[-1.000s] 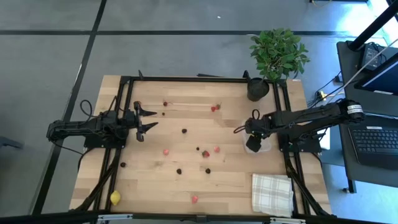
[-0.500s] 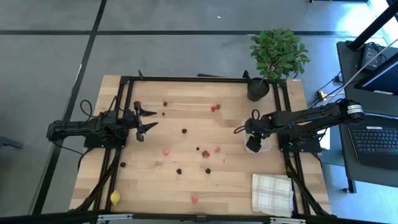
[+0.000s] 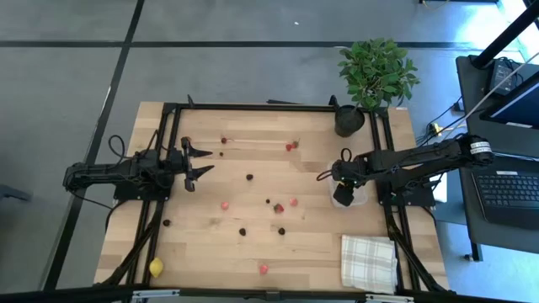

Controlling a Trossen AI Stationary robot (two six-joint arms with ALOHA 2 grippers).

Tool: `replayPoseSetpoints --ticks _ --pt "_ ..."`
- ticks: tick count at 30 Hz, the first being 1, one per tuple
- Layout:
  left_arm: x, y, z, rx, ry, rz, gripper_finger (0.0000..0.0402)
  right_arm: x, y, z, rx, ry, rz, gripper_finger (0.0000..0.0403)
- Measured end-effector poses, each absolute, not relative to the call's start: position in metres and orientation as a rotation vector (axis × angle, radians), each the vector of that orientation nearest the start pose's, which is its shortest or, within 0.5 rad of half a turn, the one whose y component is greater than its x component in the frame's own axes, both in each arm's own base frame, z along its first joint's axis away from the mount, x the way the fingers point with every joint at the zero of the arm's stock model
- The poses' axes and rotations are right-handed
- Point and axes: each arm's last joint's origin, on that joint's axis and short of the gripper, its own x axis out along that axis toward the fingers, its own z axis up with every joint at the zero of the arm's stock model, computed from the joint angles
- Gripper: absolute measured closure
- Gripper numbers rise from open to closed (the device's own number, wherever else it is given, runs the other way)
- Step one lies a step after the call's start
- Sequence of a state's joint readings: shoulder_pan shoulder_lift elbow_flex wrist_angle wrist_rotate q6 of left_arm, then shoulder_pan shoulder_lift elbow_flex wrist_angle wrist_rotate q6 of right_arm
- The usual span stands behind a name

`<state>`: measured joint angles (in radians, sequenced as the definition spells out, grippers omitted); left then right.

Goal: Pick and placing Produce into tupperware
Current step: Put the top lemon into the transparent bin

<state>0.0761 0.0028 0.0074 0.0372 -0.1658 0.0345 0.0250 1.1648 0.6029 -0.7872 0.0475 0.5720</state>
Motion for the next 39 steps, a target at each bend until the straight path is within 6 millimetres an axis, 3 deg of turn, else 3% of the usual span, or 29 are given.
replayPoseSetpoints --ticks 39 --pt "0.0963 0.0122 0.1696 0.032 -0.038 0.243 0.0184 0.1768 0.0043 0.1721 0.446 1.312 -0.351 0.017"
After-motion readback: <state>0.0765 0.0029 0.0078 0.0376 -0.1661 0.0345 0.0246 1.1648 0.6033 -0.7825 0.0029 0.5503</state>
